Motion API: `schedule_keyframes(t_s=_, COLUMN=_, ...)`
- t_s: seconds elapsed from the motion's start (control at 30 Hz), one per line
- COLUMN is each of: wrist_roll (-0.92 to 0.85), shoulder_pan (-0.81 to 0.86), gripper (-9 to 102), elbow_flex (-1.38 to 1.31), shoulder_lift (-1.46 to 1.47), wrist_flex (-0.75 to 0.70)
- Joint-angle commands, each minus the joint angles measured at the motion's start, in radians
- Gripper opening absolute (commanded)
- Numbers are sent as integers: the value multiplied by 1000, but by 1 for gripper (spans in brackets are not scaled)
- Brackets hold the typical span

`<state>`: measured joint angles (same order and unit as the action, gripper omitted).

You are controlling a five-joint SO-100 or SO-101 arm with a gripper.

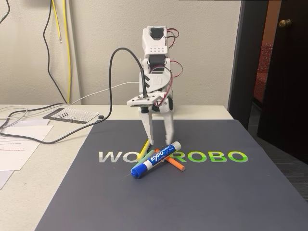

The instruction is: Pick up the blue marker.

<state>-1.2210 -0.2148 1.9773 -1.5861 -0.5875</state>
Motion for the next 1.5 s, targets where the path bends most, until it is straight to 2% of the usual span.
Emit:
schedule_keyframes(t_s=0.0, wrist_roll=21, shoulder_pan=-11, gripper=21, elbow_flex=-48, shoulder_lift=-17, wrist_flex=12)
schedule_keyframes(t_s=0.1, wrist_roll=38, shoulder_pan=-14, gripper=25, elbow_flex=-71, shoulder_lift=-17, wrist_flex=-3)
schedule_keyframes(t_s=0.23, wrist_roll=49, shoulder_pan=-17, gripper=25, elbow_flex=-163, shoulder_lift=28, wrist_flex=-84)
schedule_keyframes(t_s=0.33, wrist_roll=58, shoulder_pan=-18, gripper=25, elbow_flex=-199, shoulder_lift=63, wrist_flex=-92)
schedule_keyframes(t_s=1.2, wrist_roll=-3, shoulder_pan=2, gripper=25, elbow_flex=-201, shoulder_lift=195, wrist_flex=49)
schedule_keyframes(t_s=1.47, wrist_roll=-8, shoulder_pan=5, gripper=5, elbow_flex=-201, shoulder_lift=201, wrist_flex=54)
